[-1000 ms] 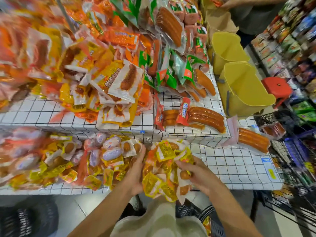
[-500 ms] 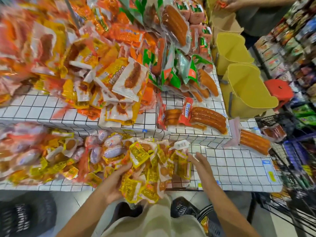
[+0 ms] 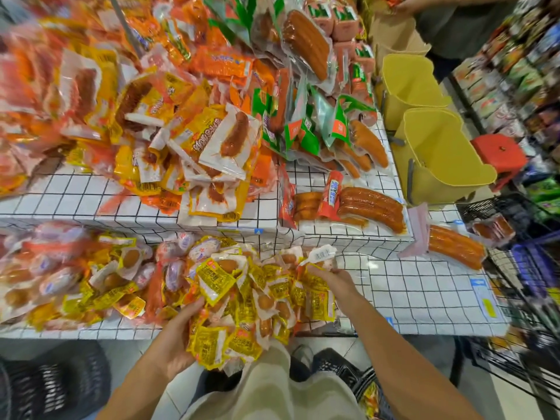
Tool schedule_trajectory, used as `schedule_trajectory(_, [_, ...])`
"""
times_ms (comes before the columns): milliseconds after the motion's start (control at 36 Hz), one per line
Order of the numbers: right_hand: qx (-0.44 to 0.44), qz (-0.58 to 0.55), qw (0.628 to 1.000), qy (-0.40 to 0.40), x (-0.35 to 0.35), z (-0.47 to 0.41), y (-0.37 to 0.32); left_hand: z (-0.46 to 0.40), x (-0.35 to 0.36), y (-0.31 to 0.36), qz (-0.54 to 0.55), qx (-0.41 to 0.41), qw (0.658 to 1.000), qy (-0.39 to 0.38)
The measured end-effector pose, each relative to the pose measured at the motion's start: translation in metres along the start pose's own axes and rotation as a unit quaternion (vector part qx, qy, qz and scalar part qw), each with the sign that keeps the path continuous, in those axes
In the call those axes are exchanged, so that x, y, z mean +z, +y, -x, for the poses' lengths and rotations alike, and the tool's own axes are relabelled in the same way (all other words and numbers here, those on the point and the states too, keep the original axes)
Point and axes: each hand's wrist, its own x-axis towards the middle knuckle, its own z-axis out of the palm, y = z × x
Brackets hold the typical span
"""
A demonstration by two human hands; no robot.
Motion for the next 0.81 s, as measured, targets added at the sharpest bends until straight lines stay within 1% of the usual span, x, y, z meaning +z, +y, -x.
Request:
schedule_trajectory(83, [-0.001,0.008,1.000,0.006,0.007,0.006,0.005,0.002,0.002,0.003,-0.003,0.006,1.000,-0.003])
schedule_trajectory(167, [-0.015,0.021,0.999,0.030,0.014,0.011,0.014,0.004,0.005,0.007,-0.001,0.010,1.000,-0.011])
schedule_trajectory(222, [-0.051,0.040,0.995,0.075,0.020,0.017,0.021,0.004,0.006,0.010,-0.002,0.011,1.000,-0.014])
schedule_trajectory(278, [-0.107,0.074,0.982,0.140,0.027,0.027,0.028,0.004,0.006,0.013,-0.003,0.008,1.000,-0.020])
schedule_trajectory(306, [-0.131,0.067,0.976,0.158,0.031,0.034,0.033,0.003,0.006,0.014,-0.005,0.005,1.000,-0.023])
schedule_trajectory(361, [-0.157,0.028,0.975,0.152,0.042,0.046,0.041,0.001,0.005,0.016,-0.008,0.001,1.000,-0.030])
schedule_trajectory(417, [-0.143,0.017,0.980,0.134,0.053,0.052,0.048,-0.001,0.005,0.017,-0.012,0.000,0.999,-0.041])
schedule_trajectory(500, [-0.074,0.025,0.990,0.121,0.068,0.049,0.051,-0.005,0.002,0.020,-0.020,-0.009,0.999,-0.050])
schedule_trajectory(556, [-0.051,0.047,0.990,0.119,0.075,0.045,0.050,-0.006,0.000,0.023,-0.027,-0.016,0.998,-0.059])
schedule_trajectory(611, [-0.037,0.116,0.983,0.136,0.078,0.042,0.046,-0.009,-0.001,0.026,-0.039,-0.023,0.996,-0.073])
schedule_trajectory(667, [-0.003,0.195,0.968,0.156,0.080,0.038,0.043,-0.011,-0.002,0.028,-0.045,-0.032,0.995,-0.086])
schedule_trajectory(694, [0.010,0.208,0.963,0.169,0.081,0.037,0.043,-0.013,-0.003,0.030,-0.044,-0.039,0.994,-0.087])
schedule_trajectory(750, [0.004,0.194,0.962,0.193,0.084,0.035,0.045,-0.016,-0.005,0.033,-0.042,-0.053,0.994,-0.086])
schedule_trajectory(806, [-0.039,0.139,0.973,0.179,0.088,0.035,0.046,-0.017,-0.005,0.037,-0.048,-0.065,0.993,-0.091])
